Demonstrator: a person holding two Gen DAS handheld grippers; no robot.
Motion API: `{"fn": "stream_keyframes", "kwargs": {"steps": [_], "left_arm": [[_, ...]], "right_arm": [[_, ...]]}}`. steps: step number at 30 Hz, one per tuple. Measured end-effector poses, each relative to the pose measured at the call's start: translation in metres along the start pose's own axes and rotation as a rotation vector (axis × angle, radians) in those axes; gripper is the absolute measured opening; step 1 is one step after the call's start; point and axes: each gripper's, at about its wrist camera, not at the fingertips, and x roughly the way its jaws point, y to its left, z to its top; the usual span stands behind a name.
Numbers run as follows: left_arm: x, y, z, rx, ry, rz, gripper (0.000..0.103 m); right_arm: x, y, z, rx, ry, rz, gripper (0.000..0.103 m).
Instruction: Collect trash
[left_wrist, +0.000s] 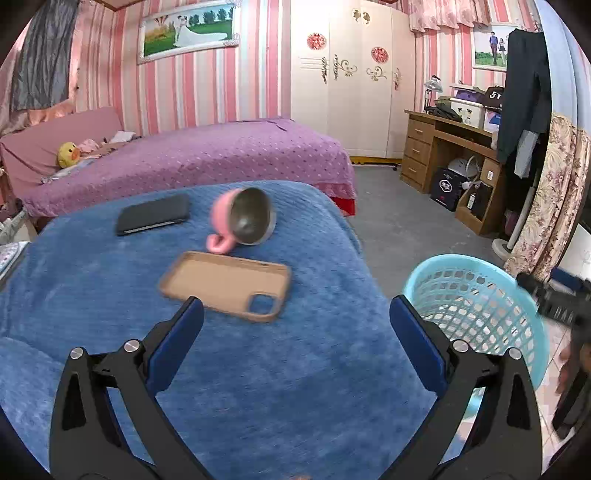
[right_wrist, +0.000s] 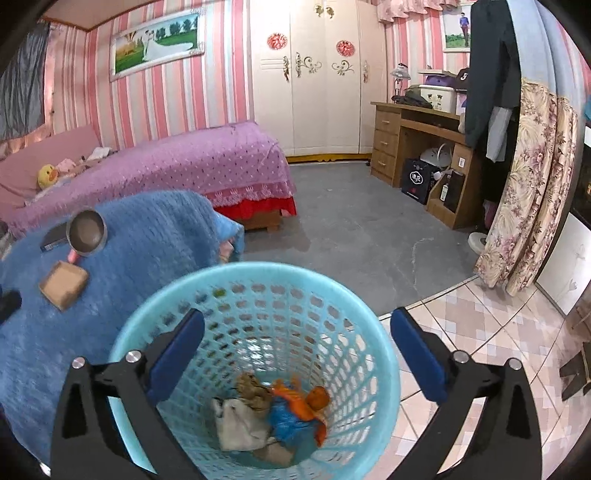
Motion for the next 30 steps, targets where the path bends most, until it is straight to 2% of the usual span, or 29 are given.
{"fn": "stream_keyframes", "kwargs": {"steps": [6,11,14,18,23,30], "left_arm": [[-0.042,0.048,-0.007,-0.022,-0.03,0.041,0.097],[-0.073,0.071,-0.026,0.02,-0.056,0.074,0.097],[-0.085,0.084,-0.042,0.007,-0.059,0.074,0.098],[-0.095,0.093,-0.056,-0.011,-0.079,0.083,0.098],[-0.1,0.095,-0.062,-0.008,-0.1,0.058,0.098],[-0.098,0.101,-0.069,-0.02,-0.099,0.045,0.098]], "right_arm": [[-0.054,0.043,0.0,0.003,-0.064,0.043,0.098],[-0.089,0.088,-0.023,-0.02,-0.076,0.076,0.098],[-0.104,0.116,-0.043,-0.052,-0.08,0.087,0.098],[-0.119,0.139,-0.065,-0.071,-0.101,0.071,0.098],[-0.131,0.159,-0.081,-0.111,-0.113,0.07,0.098],[-0.141,0.17,-0.081,-0.142,-0.154,0.048,0.098]]}}
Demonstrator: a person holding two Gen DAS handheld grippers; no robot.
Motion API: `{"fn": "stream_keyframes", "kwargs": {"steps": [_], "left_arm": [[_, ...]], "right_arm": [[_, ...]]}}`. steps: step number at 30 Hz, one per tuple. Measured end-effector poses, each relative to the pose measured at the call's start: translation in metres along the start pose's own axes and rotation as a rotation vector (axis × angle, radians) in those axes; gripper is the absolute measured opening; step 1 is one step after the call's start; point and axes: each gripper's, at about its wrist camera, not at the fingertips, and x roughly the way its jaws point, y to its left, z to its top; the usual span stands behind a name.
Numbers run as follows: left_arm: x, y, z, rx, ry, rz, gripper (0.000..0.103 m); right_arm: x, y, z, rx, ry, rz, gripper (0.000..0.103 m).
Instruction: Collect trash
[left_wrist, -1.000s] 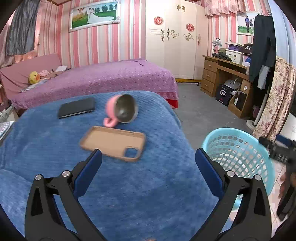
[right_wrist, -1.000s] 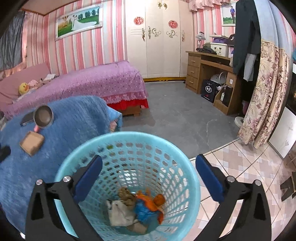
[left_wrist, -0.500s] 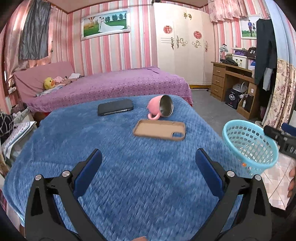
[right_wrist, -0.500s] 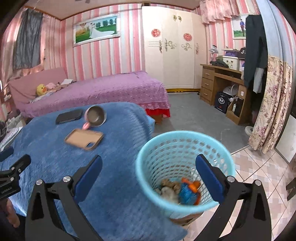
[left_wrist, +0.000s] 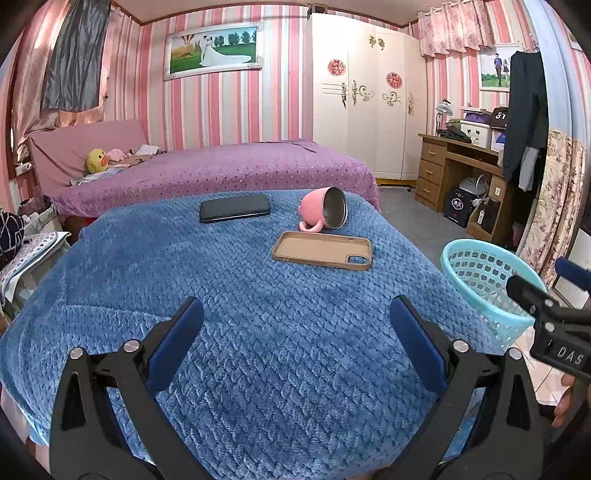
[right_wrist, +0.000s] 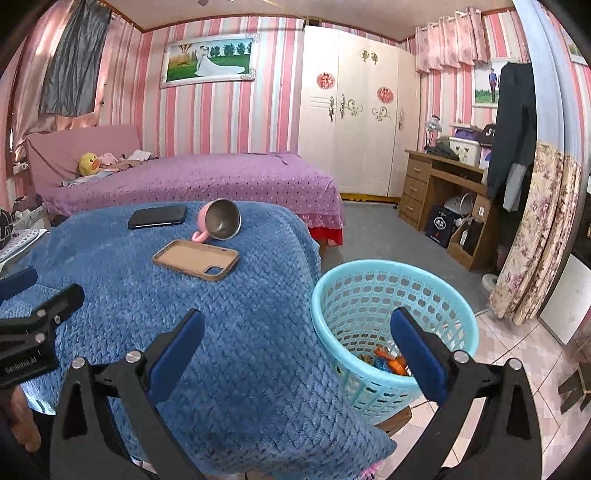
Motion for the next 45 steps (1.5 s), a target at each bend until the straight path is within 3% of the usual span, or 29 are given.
{"fn": "stream_keyframes", "kwargs": {"steps": [11,45], "left_arm": [[0.003,0.007,0.0,0.0,-0.012,0.006,0.098],[0.005,0.022,-0.001,-0.034,-0.013,0.024,0.098]], "right_arm": [[-0.001,0.013,0.007,-0.032,-0.038,-0.01,0.098],[0.001,0.02,0.005,-0.042,-0.042,-0.01,0.098]]}}
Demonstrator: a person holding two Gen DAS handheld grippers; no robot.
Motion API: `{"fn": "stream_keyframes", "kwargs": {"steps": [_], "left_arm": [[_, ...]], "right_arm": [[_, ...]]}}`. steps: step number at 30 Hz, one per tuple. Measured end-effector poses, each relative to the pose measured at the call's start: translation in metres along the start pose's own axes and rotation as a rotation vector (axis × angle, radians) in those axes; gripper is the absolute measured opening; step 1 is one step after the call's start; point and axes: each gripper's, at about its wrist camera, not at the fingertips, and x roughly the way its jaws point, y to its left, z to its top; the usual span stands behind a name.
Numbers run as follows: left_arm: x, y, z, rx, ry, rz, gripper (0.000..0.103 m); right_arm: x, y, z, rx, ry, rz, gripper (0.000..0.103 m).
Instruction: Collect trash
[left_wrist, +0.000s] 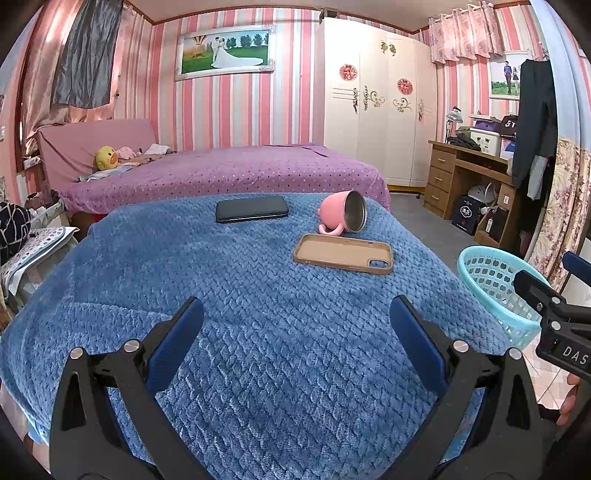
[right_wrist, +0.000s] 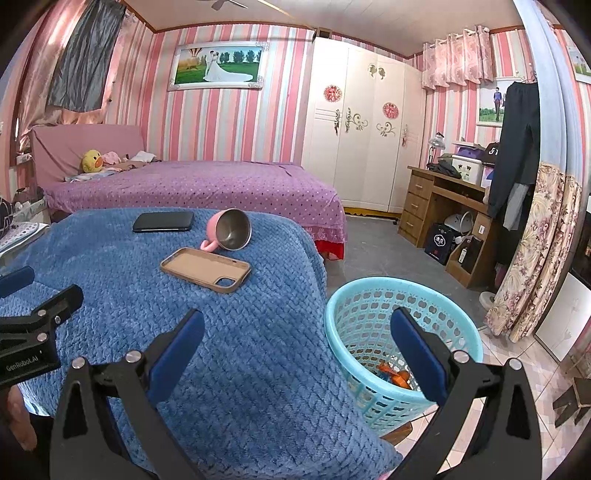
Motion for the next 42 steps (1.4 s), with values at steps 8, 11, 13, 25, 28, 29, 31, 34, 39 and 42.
{"fn": "stream_keyframes", "kwargs": {"steps": [8,11,13,25,28,29,31,34,39,42], "left_arm": [[-0.0006,0.0013,0.0005,-0.004,-0.002,0.001,0.097],[-0.0006,0.0013,0.0004,-0.003,-0.002,0.001,0.098],[-0.0005,0.0013,0.0004,-0.003,-0.002,0.001,0.098],[-0.0004,0.0013,0.0001,-0.004,-0.002,0.001,0.098],[-0.0004,0.0012,0.0001,-0.004,-0.002,0.001,0.098],[-0.0005,0.0014,0.0,-0.004,-0.002,0.001,0.098],[-0.0004,0.0013,0.0001,-0.003,-0.003,0.002,0.098],[-0.0001,0.0015,0.0,-0.002,-0.002,0.003,0.098],[-0.0006,0.0014,0.0003,0.0,-0.004,0.003,0.097],[-0.0002,0.0014,0.0001,0.001,-0.004,0.003,0.098]], "right_arm": [[0.0005,-0.0003,-0.0005,0.0,0.002,0.0,0.098],[0.0003,-0.0002,-0.0002,0.001,0.003,-0.002,0.098],[-0.0006,-0.0007,-0.0003,0.001,0.003,-0.003,0.098],[-0.0015,-0.0031,-0.0008,0.003,0.005,-0.005,0.098],[-0.0016,-0.0032,-0.0007,0.003,0.004,-0.006,0.098],[-0.0018,-0.0042,-0.0009,0.003,0.002,-0.006,0.098],[-0.0028,-0.0047,-0.0012,0.004,0.002,-0.008,0.098],[-0.0024,-0.0051,-0.001,0.003,0.002,-0.009,0.098],[-0.0024,-0.0051,-0.0011,0.003,0.001,-0.009,0.098],[-0.0023,-0.005,-0.0011,0.003,0.001,-0.009,0.098]]}}
